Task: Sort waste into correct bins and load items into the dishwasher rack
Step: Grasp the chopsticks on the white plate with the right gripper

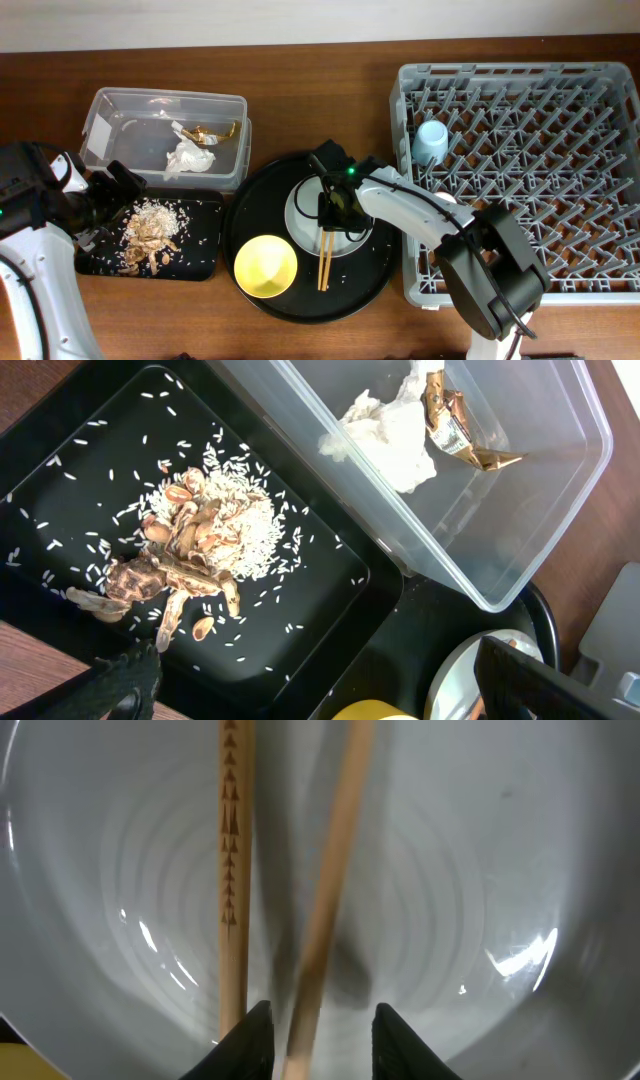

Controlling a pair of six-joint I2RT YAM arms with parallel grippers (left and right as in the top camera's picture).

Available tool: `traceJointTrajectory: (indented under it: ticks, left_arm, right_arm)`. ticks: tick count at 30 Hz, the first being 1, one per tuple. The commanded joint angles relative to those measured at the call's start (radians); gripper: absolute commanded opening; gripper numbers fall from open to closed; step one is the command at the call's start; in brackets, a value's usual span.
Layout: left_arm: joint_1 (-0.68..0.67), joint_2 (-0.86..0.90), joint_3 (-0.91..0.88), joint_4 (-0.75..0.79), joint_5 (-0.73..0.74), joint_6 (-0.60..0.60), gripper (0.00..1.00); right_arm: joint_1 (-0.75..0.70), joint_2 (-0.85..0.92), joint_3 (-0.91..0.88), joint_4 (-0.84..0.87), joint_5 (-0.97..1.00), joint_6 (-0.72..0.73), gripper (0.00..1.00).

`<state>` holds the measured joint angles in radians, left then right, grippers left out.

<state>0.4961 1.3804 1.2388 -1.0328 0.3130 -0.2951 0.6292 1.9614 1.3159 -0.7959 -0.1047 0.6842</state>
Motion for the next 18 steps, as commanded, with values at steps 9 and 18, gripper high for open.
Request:
traceJointTrajectory:
  ticks: [9, 18]
  left_arm:
    - [0.004, -0.001, -0.001, -0.001, -0.007, -0.003, 0.99]
    - [0.004, -0.001, -0.001, -0.001, -0.007, -0.003, 0.99]
  right_arm:
    - [0.026, 0.009, -0.056, 0.055, 0.016, 0.010, 0.31]
    - [0.003, 0.002, -0.026, -0.009, 0.016, 0.001, 0.04]
